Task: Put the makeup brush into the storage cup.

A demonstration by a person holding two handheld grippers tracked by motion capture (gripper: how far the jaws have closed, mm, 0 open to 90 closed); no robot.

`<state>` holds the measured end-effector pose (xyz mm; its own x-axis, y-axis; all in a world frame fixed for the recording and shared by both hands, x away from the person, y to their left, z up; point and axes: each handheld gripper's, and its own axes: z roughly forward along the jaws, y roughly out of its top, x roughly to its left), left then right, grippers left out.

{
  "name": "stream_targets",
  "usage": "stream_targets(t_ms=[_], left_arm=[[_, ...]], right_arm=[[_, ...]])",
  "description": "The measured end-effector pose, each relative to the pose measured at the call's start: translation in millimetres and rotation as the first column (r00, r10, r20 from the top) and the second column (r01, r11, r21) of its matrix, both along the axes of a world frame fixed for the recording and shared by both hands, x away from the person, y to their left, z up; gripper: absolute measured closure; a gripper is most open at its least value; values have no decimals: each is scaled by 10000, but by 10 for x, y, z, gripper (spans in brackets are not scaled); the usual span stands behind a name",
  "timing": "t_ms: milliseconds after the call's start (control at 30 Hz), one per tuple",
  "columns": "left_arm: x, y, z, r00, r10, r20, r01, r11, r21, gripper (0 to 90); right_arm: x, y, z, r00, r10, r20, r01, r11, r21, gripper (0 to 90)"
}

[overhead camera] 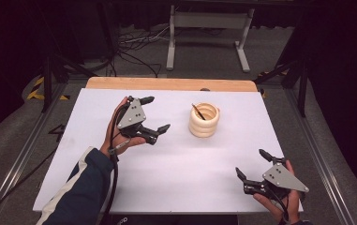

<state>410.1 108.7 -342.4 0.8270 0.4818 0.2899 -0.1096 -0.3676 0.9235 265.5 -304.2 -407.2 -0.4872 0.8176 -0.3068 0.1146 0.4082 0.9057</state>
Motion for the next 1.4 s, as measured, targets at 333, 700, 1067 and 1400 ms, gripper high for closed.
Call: stream_targets(t_ms=[333,700,1067,1400], left_arm=[[-126,141,-48,9987,348,359,-365,9982,468,19],[-305,307,-50,9987,366,354,-377,9989,296,20],[-456,483,-143,9982,512,323,-527,9975,463,24],[-541,639,-234,9971,718,245,-729,9962,470,27]], right_arm=[[3,7,-5,10000,-2,-27,2,10000,-55,77],[0,10,-4,10000,-13,-26,12,9999,-112,78],[-1,10,-5,10000,4,-19,-4,9999,-114,78],[-3,7,-8,10000,-3,-39,2,9999,-109,79]])
